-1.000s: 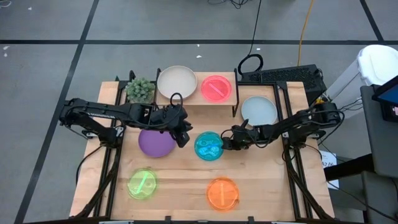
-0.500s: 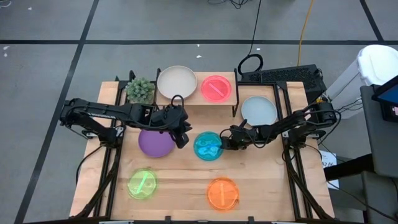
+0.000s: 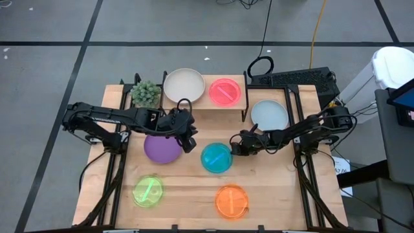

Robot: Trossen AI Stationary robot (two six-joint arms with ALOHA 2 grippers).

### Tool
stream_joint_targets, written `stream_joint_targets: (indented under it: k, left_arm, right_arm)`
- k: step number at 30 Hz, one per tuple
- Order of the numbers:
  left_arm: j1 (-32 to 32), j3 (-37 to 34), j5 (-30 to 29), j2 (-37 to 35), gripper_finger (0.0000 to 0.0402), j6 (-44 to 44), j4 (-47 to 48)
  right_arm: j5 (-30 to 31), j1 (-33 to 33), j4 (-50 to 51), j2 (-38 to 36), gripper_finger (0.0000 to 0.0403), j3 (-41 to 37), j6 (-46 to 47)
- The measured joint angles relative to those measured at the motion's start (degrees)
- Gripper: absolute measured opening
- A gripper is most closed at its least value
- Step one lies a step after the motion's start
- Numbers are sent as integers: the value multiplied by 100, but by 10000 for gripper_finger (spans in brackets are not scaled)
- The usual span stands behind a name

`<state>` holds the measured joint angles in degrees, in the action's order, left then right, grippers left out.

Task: Place and stack plates onto a shelf
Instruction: Stack the small blue plate on top of the small pink plate on the shelf

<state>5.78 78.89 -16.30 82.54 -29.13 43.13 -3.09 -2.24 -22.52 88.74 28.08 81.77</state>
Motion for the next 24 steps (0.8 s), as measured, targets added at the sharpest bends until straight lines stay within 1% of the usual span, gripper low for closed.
stream_joint_targets:
  k: [4,11,15,24]
  left_arm:
    - [0,0,-30,0,76,-233,0]
    - [143,0,-59,0,76,-611,-2]
    - [251,0,-233,0,76,-902,-3]
    - [671,0,-670,0,76,-1668,31]
  right_arm:
    - [-7,-39,-35,-165,1,4,-19]
    - [4,-50,30,-847,0,5,-39]
    - [58,-50,441,-1391,0,11,-83]
    - [608,-54,1510,-2890,0,15,-84]
